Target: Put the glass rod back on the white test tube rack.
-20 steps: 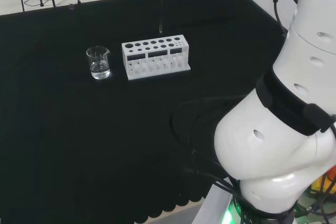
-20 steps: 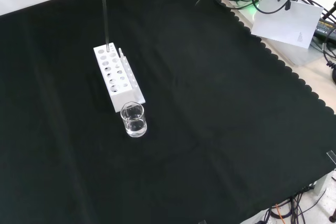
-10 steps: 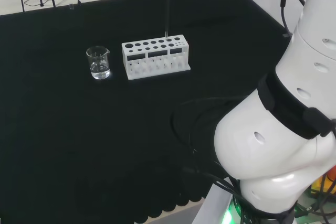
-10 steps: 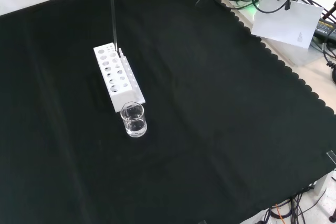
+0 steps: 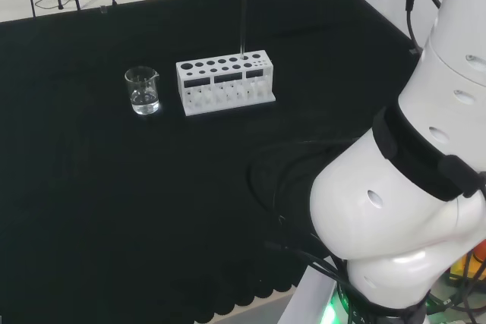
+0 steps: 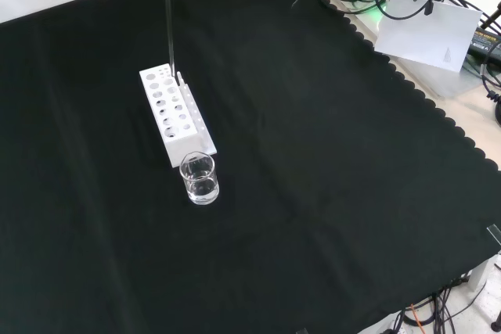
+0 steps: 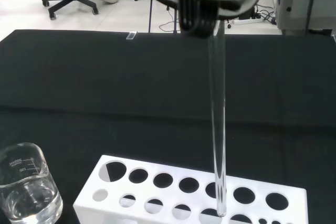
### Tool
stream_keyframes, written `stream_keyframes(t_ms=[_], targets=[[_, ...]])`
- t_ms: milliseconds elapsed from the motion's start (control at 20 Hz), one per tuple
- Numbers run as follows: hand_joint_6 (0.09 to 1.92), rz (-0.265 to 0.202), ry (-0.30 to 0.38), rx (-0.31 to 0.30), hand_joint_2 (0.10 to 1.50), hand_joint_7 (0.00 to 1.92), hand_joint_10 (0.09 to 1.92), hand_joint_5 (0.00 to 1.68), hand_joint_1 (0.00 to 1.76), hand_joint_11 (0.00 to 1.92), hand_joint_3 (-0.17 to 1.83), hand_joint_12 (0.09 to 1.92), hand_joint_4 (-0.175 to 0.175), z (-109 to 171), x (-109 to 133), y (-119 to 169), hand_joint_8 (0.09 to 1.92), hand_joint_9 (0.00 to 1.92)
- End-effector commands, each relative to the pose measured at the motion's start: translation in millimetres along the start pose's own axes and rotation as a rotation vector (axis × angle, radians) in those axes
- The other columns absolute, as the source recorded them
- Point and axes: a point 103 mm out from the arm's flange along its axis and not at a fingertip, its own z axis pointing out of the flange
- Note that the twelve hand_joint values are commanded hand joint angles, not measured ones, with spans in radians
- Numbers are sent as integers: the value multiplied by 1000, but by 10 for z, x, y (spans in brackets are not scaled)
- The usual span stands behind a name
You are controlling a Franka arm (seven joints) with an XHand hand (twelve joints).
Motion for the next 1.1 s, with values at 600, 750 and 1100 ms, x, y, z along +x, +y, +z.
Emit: stream_keyframes(t_ms=[600, 750, 1100], targets=[[553, -11, 21, 21, 680, 1338, 499, 1181, 1320, 1703, 638, 581, -175, 165, 88, 132, 815, 1828], [553, -13, 22, 28, 680, 1338, 499, 1181, 1320, 1703, 638, 581, -175, 207, 94, 134, 815, 1828], [553, -3, 32, 34, 679, 1338, 499, 1181, 1320, 1703, 639, 582, -175, 263, 26, 157, 814, 1829]])
